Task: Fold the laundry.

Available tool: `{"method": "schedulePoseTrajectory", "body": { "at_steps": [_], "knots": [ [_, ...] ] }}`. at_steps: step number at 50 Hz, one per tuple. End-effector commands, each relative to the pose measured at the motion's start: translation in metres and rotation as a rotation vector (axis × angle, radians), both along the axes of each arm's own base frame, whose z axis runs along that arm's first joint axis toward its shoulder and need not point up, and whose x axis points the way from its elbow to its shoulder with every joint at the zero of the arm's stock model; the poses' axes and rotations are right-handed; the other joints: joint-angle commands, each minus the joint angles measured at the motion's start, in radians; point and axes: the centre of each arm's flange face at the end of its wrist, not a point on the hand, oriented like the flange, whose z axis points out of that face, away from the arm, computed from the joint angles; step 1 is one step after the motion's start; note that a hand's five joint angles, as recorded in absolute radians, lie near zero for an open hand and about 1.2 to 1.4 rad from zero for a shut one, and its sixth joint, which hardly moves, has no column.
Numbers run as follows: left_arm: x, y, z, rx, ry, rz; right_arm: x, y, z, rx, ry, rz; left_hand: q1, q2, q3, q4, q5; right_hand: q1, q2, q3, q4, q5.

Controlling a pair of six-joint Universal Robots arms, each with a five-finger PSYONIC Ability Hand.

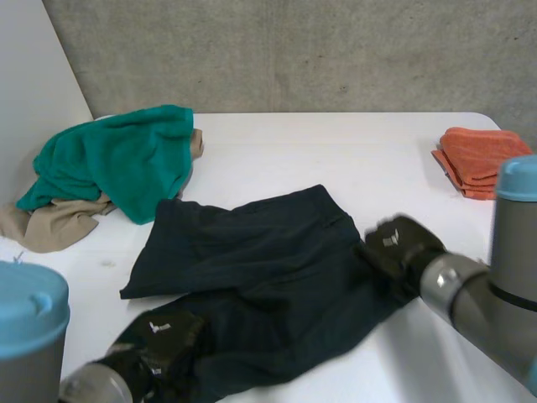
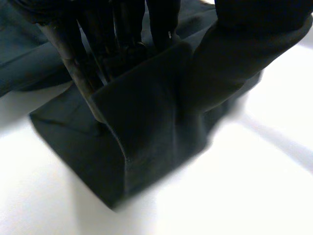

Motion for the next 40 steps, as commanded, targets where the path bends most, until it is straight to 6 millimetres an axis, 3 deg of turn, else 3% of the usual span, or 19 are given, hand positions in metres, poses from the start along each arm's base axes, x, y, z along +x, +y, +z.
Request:
{"method": "schedulePoseTrajectory", "body": {
  "at_steps": [1, 6, 11, 15, 16, 20, 26, 28, 30, 35, 40],
  "knots": [
    [0.01, 0.073, 0.038, 0.037, -0.165, -0.315, -0.05, 0.054, 0.027, 0.104, 0.336, 0.134, 0.239, 0.201, 0.211, 0.2, 0.22, 0.26, 0.212, 0.197, 0.194, 0.203],
    [0.022, 0.086, 0.059, 0.009, -0.195, -0.36, -0.052, 0.054, 0.04, 0.06, 0.28, 0.134, 0.239, 0.201, 0.211, 0.2, 0.22, 0.26, 0.212, 0.197, 0.194, 0.203],
    [0.013, 0.066, 0.065, -0.099, -0.136, -0.317, -0.047, 0.056, 0.041, 0.066, 0.224, 0.176, 0.239, 0.201, 0.211, 0.2, 0.22, 0.26, 0.212, 0.197, 0.194, 0.203],
    [0.004, 0.029, 0.064, -0.218, -0.095, -0.234, -0.041, 0.049, 0.04, 0.063, 0.152, 0.154, 0.239, 0.201, 0.211, 0.2, 0.22, 0.26, 0.212, 0.197, 0.194, 0.203],
    [0.0, 0.012, 0.062, -0.274, -0.089, -0.209, -0.039, 0.045, 0.038, 0.057, 0.132, 0.14, 0.239, 0.201, 0.211, 0.2, 0.22, 0.26, 0.212, 0.197, 0.194, 0.203],
    [-0.012, -0.031, 0.054, -0.412, -0.106, -0.172, -0.022, 0.001, 0.026, -0.033, 0.02, 0.07, 0.239, 0.201, 0.211, 0.2, 0.22, 0.26, 0.212, 0.197, 0.194, 0.203],
    [-0.036, -0.088, 0.048, -0.644, -0.151, -0.169, 0.003, -0.034, 0.025, -0.165, -0.055, 0.013, 0.239, 0.201, 0.211, 0.2, 0.22, 0.26, 0.212, 0.197, 0.194, 0.203],
    [-0.043, -0.116, 0.044, -0.717, -0.183, -0.148, 0.016, -0.044, 0.024, -0.225, -0.064, 0.005, 0.239, 0.201, 0.211, 0.2, 0.22, 0.26, 0.212, 0.197, 0.194, 0.203],
    [-0.046, -0.145, 0.039, -0.759, -0.216, -0.121, 0.027, -0.051, 0.022, -0.265, -0.08, 0.009, 0.239, 0.201, 0.211, 0.2, 0.22, 0.26, 0.212, 0.197, 0.194, 0.203],
    [-0.052, -0.185, 0.021, -0.754, -0.254, -0.105, 0.055, -0.075, 0.017, -0.393, -0.144, 0.035, 0.239, 0.201, 0.211, 0.2, 0.22, 0.26, 0.212, 0.197, 0.194, 0.203],
    [-0.065, -0.217, -0.002, -0.743, -0.27, -0.095, 0.078, -0.114, -0.01, -0.498, -0.189, 0.031, 0.239, 0.201, 0.211, 0.2, 0.22, 0.26, 0.212, 0.197, 0.194, 0.203]
  ]
}}
